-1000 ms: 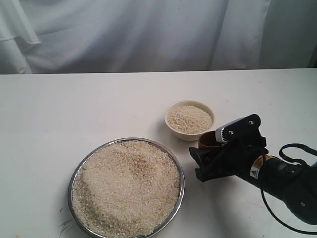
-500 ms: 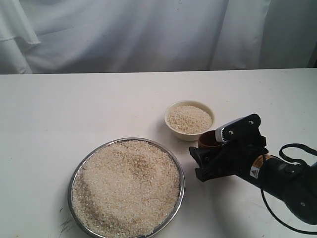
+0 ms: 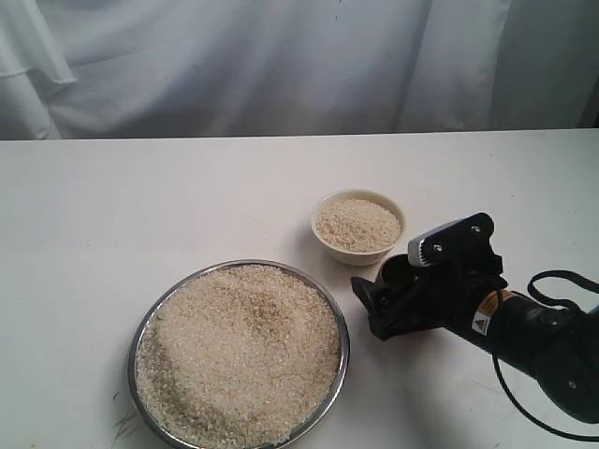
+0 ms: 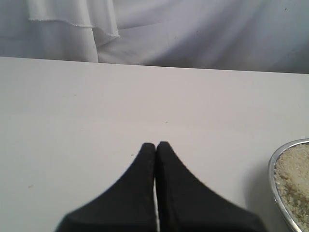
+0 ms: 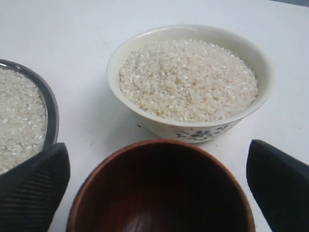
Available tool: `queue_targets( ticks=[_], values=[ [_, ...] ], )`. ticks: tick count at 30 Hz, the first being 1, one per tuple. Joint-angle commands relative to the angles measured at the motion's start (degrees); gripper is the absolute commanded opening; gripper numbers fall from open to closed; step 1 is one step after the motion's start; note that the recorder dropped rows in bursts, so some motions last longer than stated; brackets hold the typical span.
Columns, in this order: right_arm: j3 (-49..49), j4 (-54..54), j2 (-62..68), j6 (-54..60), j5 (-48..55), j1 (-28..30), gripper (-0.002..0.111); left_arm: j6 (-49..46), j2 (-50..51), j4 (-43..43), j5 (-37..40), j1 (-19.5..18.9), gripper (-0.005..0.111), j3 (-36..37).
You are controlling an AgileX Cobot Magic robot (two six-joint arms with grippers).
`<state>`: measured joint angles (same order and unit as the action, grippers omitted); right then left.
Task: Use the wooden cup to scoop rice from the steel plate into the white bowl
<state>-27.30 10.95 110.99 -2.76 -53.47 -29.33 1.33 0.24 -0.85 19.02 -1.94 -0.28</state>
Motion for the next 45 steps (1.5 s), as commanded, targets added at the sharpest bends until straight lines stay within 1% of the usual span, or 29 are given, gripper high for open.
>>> queue_targets(
  ticks=[1,9,12,14,18,21,23,25,26,28,29,33,37,38,39,41,45],
  values=[
    [-0.3,0.2,-2.5,0.3,-2.2,0.3,0.09,0.0,-0.2,0.1,-0.8,0.2,0.0,0.3],
    [-0.3,0.1,-9.9,4.0,-2.2,0.3,0.09,0.0,-0.2,0.1,-0.8,0.2,0.0,0.3],
    [-0.3,0.0,-14.6,5.9,-1.7,0.3,0.083,0.0,-0.2,0.1,-0.8,0.2,0.0,0.3],
    [-0.3,0.0,-18.3,5.9,-1.7,0.3,0.071,0.0,-0.2,0.1,-0.8,0.2,0.0,0.3],
    [-0.3,1.0,-26.1,5.4,0.2,0.3,0.037,0.0,-0.2,0.1,-0.8,0.2,0.0,0.3],
    [-0.3,1.5,-31.9,5.1,6.5,0.3,0.013,0.0,-0.2,0.1,-0.8,0.2,0.0,0.3],
    [-0.3,1.3,-37.7,2.8,14.7,0.3,0.0,0.0,-0.2,0.1,-0.8,0.2,0.0,0.3],
    [-0.3,-2.9,-42.4,-1.2,20.3,0.3,0.0,0.0,-0.2,0.1,-0.8,0.2,0.0,0.3],
    [-0.3,-4.0,-43.8,-1.3,21.6,0.3,0.0,0.0,-0.2,0.1,-0.8,0.2,0.0,0.3],
    [-0.3,-11.5,-47.4,0.6,26.0,0.3,0.0,0.0,-0.2,0.1,-0.8,0.2,0.0,0.3],
    [-0.3,-17.3,-49.9,0.8,27.1,0.3,0.0,0.0,-0.2,0.1,-0.8,0.2,0.0,0.3],
    [-0.3,-26.9,-56.0,13.6,30.7,0.3,0.0,0.0,-0.2,0.1,-0.8,0.2,0.0,0.3],
    [0.0,-40.7,-61.7,30.7,41.3,0.3,0.0,0.0,-0.2,0.1,-0.8,0.2,0.0,0.3],
    [1.1,-44.6,-64.2,34.5,41.9,1.1,0.0,0.0,-0.2,0.1,-0.8,0.2,0.0,0.3],
    [2.0,-46.1,-66.2,35.7,42.6,2.0,0.0,0.0,-0.2,0.1,-0.8,0.2,0.0,0.3],
    [4.0,-46.7,-70.5,36.1,43.7,4.5,0.0,0.0,-0.2,0.1,-0.8,0.2,0.0,0.3],
    [10.2,-47.4,-80.5,35.6,44.5,11.3,0.0,0.0,-0.2,0.1,-0.8,0.2,0.0,0.3]
  ],
)
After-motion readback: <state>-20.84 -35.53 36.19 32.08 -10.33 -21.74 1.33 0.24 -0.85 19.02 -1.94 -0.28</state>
